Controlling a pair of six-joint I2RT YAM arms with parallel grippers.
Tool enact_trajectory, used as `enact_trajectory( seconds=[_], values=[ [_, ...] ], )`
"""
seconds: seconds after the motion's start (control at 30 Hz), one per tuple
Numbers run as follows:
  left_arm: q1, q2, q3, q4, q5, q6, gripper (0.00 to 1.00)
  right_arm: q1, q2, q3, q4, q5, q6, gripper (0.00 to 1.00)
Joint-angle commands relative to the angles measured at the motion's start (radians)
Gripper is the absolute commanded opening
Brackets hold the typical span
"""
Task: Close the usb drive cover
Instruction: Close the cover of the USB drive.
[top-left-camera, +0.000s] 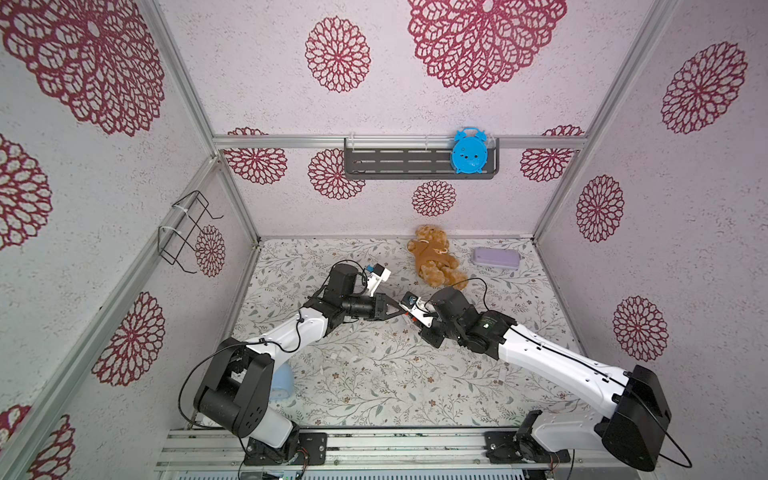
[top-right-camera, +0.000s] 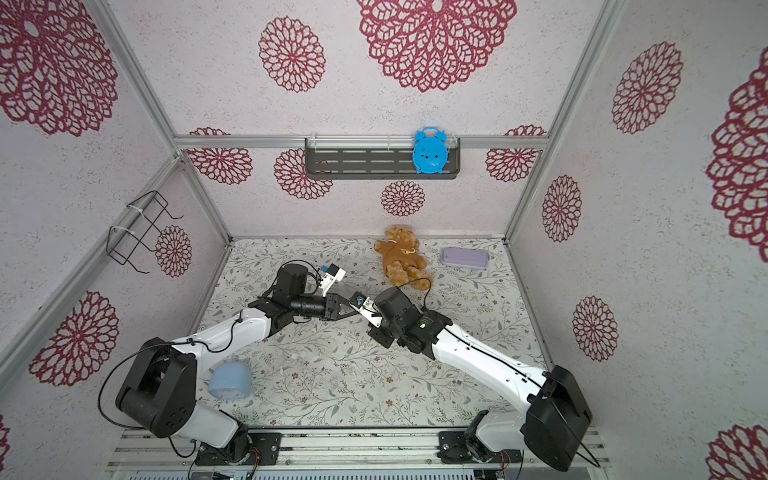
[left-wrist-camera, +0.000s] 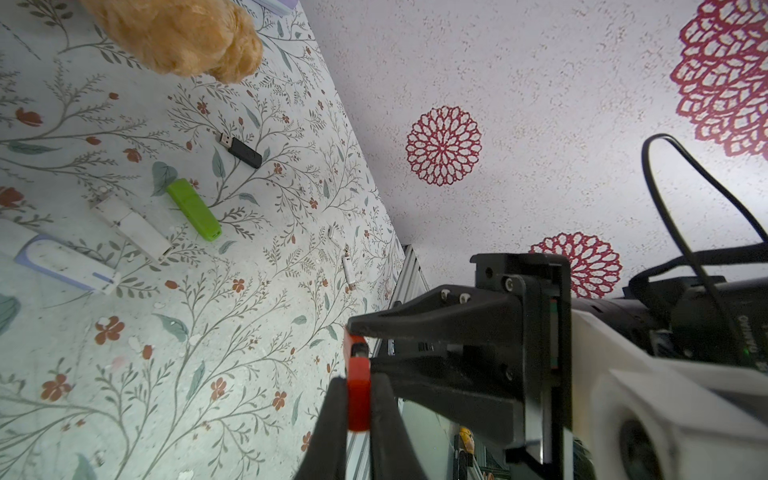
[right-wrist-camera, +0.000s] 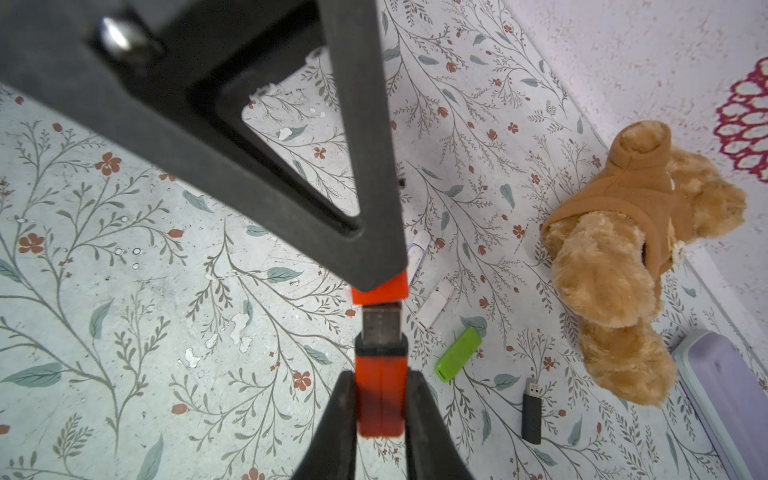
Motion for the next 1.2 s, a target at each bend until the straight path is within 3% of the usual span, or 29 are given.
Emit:
enact_trajectory(
  seconds=[0.0, 1.17],
  values=[
    [-0.011, 0.02, 0.033, 0.006, 0.021, 0.014, 0.11, 0.008, -0.007, 0.039, 0.024, -0.005, -0.01, 0.2],
    [-0.036, 0.082, 0.122, -0.22, 0.094, 0.163, 0.1, 0.014, -0.026, 0.069, 0.092, -0.024, -0.093, 0.2]
  ],
)
